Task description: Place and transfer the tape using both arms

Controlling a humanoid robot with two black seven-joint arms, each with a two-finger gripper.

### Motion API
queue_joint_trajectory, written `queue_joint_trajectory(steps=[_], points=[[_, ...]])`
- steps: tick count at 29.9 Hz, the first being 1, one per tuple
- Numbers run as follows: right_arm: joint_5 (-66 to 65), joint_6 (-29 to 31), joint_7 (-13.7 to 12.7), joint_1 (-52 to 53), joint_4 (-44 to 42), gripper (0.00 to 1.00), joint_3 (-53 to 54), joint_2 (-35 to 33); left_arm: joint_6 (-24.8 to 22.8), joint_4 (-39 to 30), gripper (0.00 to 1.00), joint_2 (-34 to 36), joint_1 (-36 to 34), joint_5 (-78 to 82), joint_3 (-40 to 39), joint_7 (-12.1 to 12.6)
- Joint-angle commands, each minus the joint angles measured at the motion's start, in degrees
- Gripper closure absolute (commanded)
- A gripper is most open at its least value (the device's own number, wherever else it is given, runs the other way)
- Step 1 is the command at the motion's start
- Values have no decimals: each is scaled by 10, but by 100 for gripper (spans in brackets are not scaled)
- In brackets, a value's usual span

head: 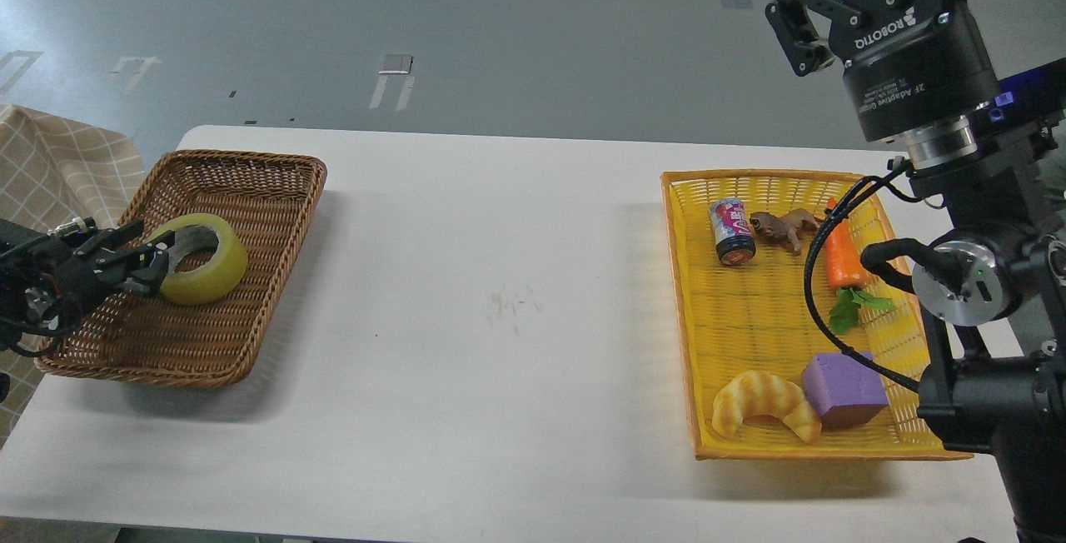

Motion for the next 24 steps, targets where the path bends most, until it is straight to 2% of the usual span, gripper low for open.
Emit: queue_joint_trajectory(steps=[1,9,14,24], points=[[0,0,0,-1,0,0,0,2,0,3,9,0,0,-10,0,0],[0,0,0,-4,-2,0,0,0,0,-2,4,-4,-25,-121,-1,0],[-9,0,0,-8,-4,0,-1,-3,-9,-16,2,-54,-107,-239,-2,0],[-41,0,0,-7,-16,0,-1,-3,-39,-68,2,-136,-224,-336,-8,0]])
